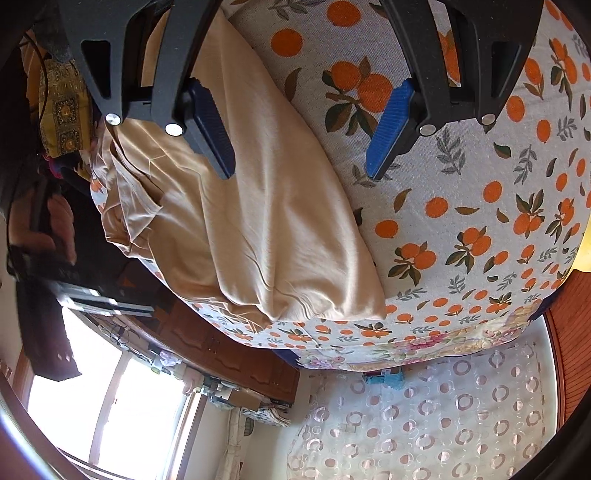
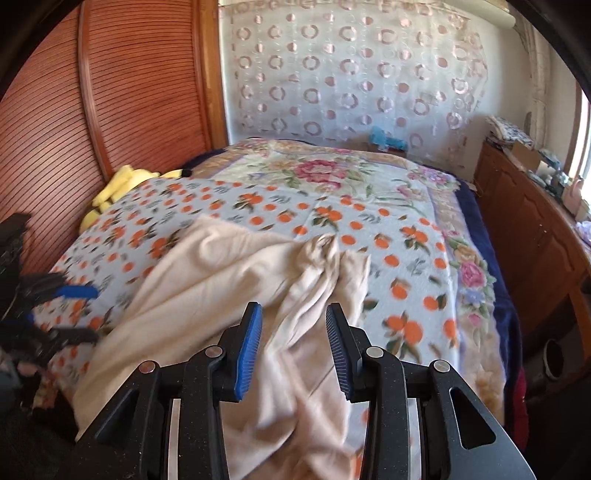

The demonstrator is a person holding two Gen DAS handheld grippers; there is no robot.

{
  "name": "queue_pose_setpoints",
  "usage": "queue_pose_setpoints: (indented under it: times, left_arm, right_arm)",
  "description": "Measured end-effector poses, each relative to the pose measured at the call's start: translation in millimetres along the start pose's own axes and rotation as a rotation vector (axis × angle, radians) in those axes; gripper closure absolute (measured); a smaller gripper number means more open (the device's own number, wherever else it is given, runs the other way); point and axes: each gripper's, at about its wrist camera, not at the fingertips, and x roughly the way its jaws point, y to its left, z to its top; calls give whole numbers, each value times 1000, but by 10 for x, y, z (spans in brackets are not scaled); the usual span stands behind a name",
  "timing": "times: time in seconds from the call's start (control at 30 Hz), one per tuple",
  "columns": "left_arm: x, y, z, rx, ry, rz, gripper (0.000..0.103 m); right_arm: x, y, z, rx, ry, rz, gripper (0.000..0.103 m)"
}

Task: Fold small clothes
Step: 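Open the right gripper and hold both grippers above the folded shirt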

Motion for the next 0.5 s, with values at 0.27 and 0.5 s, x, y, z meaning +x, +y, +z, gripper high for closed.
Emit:
queue_pose_setpoints:
  times: [0.27, 0.5]
  left_arm:
    - [-43, -71, -139, 9, 8, -7, 29]
    - [12, -114, -248, 12, 35, -15, 29]
  right_arm:
    - [-115, 306, -532, -22, 64, 71, 65]
    - [36, 540, -662, -110, 122, 55, 57]
